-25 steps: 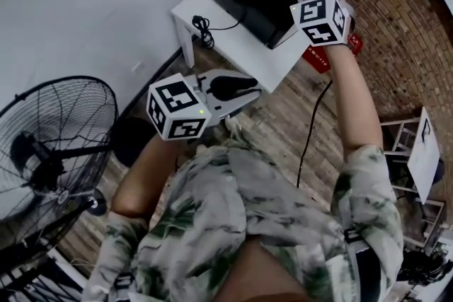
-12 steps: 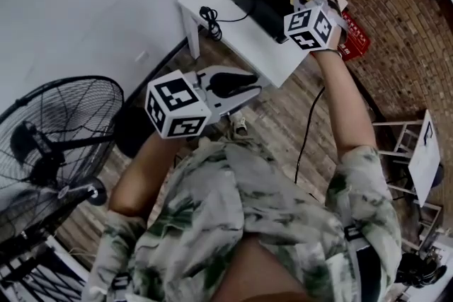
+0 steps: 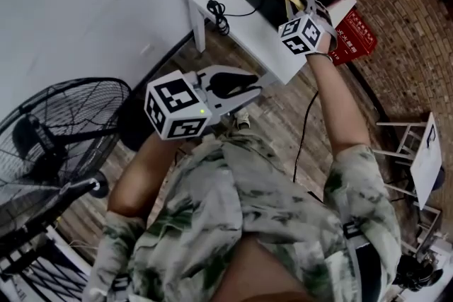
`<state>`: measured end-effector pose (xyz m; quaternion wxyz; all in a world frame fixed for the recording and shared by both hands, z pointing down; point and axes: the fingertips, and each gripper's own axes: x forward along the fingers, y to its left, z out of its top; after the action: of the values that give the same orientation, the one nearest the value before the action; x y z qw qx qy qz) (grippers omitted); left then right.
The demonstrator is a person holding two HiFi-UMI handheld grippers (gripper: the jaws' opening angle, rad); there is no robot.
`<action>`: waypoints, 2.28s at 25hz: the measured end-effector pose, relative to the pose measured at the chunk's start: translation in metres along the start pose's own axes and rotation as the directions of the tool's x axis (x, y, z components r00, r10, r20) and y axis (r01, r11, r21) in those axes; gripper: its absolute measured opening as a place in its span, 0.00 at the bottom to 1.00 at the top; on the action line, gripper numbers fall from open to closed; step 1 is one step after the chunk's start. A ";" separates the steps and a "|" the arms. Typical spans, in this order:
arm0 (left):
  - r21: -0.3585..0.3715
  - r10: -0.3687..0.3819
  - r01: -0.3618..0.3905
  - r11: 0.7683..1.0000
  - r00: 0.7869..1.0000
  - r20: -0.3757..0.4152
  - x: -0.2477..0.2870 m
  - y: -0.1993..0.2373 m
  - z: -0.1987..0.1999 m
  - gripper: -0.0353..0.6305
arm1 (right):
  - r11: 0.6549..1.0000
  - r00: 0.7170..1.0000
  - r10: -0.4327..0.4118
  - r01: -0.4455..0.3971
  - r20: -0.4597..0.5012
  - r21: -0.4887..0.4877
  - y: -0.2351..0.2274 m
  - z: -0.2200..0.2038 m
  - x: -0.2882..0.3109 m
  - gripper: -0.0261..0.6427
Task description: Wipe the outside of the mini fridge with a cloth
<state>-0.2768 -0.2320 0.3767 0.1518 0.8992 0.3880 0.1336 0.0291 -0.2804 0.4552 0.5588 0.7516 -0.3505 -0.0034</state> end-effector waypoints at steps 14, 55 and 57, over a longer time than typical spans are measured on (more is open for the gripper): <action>-0.013 0.035 -0.035 0.999 0.999 -0.002 -0.009 0.014 -0.001 0.16 | 0.987 0.984 0.153 -0.157 -0.092 -0.031 0.081 -0.034 0.045 0.19; -0.010 0.097 -0.097 0.995 0.993 0.069 -0.020 0.024 0.009 0.16 | 0.995 0.996 -0.086 0.086 0.006 -0.050 -0.068 0.092 0.055 0.19; -0.017 0.106 -0.105 0.994 0.992 0.067 -0.020 0.027 0.008 0.16 | 0.996 0.998 -0.067 0.067 -0.003 -0.060 -0.056 0.090 0.062 0.19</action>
<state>-0.2699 -0.2656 0.3773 0.1635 0.9214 0.3338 0.1136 0.0697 -0.3813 0.3985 0.5815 0.7458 -0.3237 -0.0308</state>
